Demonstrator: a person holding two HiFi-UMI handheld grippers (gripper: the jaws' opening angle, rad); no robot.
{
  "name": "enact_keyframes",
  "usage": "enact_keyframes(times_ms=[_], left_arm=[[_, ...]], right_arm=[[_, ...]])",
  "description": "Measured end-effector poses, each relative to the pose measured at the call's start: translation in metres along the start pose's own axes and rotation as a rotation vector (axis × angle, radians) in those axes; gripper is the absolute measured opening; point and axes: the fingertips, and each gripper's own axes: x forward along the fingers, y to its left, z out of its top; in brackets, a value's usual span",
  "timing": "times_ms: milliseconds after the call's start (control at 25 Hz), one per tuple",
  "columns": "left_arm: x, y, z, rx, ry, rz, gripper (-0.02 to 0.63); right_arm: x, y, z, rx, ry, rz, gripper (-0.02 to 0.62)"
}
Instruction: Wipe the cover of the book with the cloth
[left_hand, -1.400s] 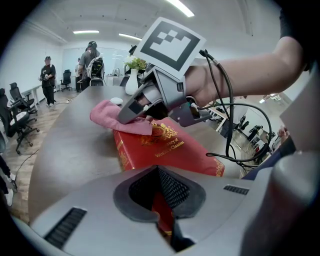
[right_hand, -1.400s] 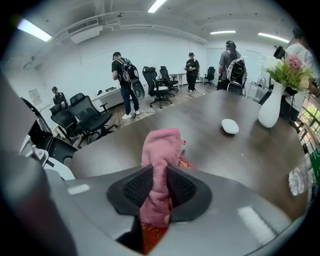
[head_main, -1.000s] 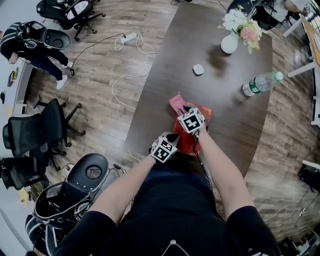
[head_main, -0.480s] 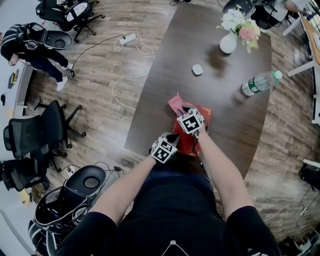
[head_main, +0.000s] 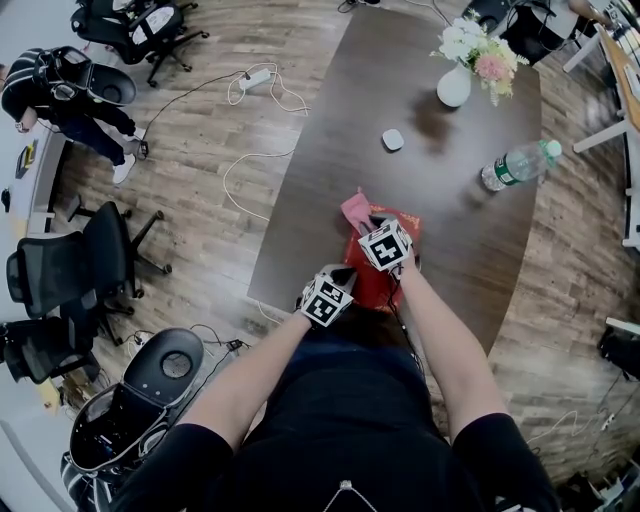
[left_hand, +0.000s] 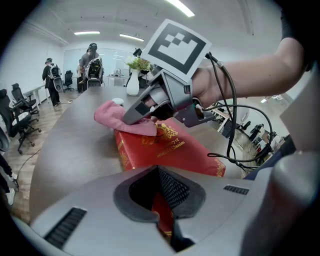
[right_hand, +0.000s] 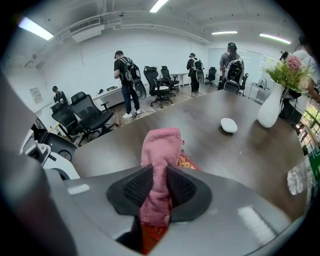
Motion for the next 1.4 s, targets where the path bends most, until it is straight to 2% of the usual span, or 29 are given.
enact_keyframes(times_ms=[1400], left_arm=[[0.0, 0.002, 0.001, 0.002, -0.009, 0.014, -0.005]], right_arm=[[-0.057, -0.051, -0.063, 0.067, 0.026, -0.092, 0.094]])
